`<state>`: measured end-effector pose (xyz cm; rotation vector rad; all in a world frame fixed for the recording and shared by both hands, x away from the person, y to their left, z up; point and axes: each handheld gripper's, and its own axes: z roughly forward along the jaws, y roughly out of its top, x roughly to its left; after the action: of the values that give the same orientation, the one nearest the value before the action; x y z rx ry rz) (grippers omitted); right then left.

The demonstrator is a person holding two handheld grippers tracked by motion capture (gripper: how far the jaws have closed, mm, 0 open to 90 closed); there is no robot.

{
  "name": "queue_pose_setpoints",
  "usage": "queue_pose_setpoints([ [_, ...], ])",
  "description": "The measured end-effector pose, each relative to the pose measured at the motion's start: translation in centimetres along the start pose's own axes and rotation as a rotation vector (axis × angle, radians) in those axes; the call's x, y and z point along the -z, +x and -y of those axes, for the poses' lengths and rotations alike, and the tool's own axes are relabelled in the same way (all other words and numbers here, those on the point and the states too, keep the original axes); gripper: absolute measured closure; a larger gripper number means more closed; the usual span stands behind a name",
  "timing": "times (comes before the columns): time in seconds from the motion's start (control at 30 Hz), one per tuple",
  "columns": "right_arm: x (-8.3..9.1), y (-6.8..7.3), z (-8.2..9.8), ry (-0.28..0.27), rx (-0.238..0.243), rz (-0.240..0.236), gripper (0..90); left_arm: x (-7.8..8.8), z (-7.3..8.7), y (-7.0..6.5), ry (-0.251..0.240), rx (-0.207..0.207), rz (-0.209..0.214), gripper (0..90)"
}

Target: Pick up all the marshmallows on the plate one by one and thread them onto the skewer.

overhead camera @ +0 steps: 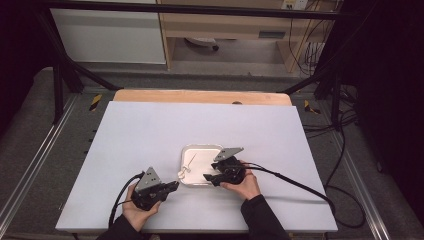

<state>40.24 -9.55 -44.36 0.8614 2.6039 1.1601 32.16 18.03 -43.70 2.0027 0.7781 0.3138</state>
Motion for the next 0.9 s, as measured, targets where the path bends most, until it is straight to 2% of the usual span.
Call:
queue_pose_setpoints([
  [0.2, 0.0, -0.1, 0.5, 0.016, -0.006, -0.024, 59.8, 0.0, 0.0, 0.0, 0.002, -0.001, 0.002, 88.9],
  [0.37, -0.1, -0.1, 0.6, 0.015, 0.003, -0.026, 67.8, 0.0, 0.0, 0.0, 0.003, -0.002, 0.003, 88.9],
  [0.67, 0.0, -0.1, 0.6, 0.011, -0.004, -0.036, 72.7, 0.0, 0.0, -0.1, -0.001, -0.003, 0.005, 88.9],
  [0.9, 1.6, -0.1, -0.2, -0.051, -0.02, -0.054, 74.4, 0.0, -0.1, -0.2, -0.003, -0.005, 0.006, 88.9],
])
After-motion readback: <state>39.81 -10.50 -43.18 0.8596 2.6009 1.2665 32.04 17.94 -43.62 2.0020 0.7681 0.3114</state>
